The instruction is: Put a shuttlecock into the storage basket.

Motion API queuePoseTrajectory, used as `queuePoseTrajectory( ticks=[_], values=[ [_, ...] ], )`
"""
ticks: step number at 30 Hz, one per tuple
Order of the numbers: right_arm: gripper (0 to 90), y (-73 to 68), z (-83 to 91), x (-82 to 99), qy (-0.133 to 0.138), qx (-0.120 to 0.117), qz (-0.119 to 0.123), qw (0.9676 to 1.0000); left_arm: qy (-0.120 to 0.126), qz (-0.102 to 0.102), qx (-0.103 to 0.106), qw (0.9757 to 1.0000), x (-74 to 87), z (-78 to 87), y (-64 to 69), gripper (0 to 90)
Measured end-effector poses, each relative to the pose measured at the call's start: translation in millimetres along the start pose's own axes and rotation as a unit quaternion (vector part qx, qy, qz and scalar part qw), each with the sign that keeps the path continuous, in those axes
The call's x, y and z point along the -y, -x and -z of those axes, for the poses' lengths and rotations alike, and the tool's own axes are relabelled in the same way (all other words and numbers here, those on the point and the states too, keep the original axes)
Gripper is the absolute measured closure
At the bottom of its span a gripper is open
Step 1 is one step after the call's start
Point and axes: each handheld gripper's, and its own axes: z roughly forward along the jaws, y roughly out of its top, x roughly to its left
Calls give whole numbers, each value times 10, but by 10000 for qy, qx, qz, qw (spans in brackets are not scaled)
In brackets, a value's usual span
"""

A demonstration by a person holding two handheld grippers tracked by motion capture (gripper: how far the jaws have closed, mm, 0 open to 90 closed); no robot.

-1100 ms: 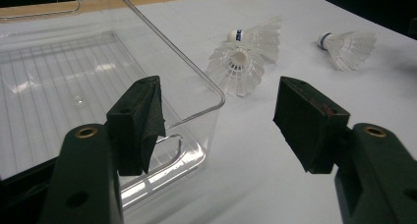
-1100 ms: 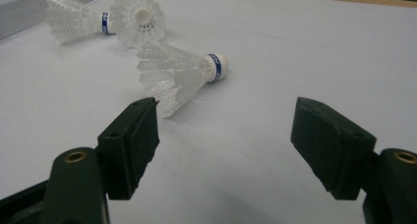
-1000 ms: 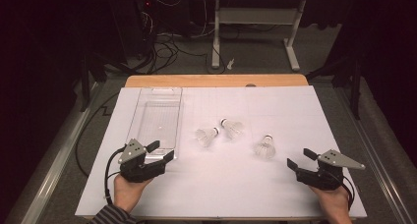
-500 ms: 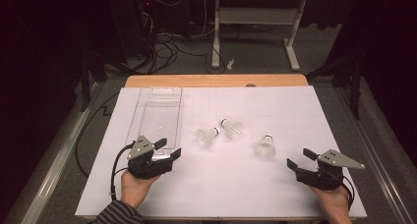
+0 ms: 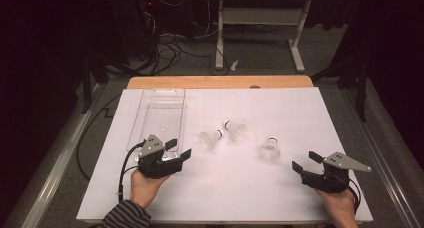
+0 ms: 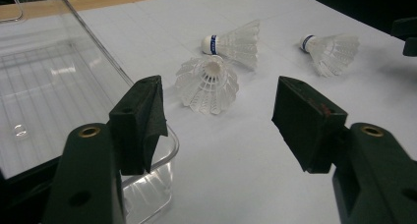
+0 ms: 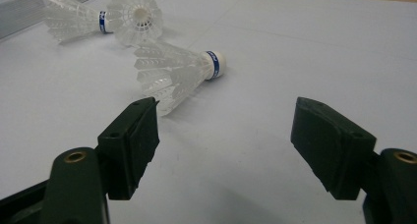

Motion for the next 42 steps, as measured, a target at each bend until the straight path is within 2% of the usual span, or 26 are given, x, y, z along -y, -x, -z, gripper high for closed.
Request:
queuePoseTrajectory(
  ticks=[33, 42],
  values=[
    [270, 1, -5, -1, -13, -2, 32, 10000, -205, 5, 129, 9997, 98, -373, 163, 372],
    [270, -1, -7, -1, -23, -18, 30, 10000, -342, -24, 177, 9993, 145, -493, 219, 374]
  ],
)
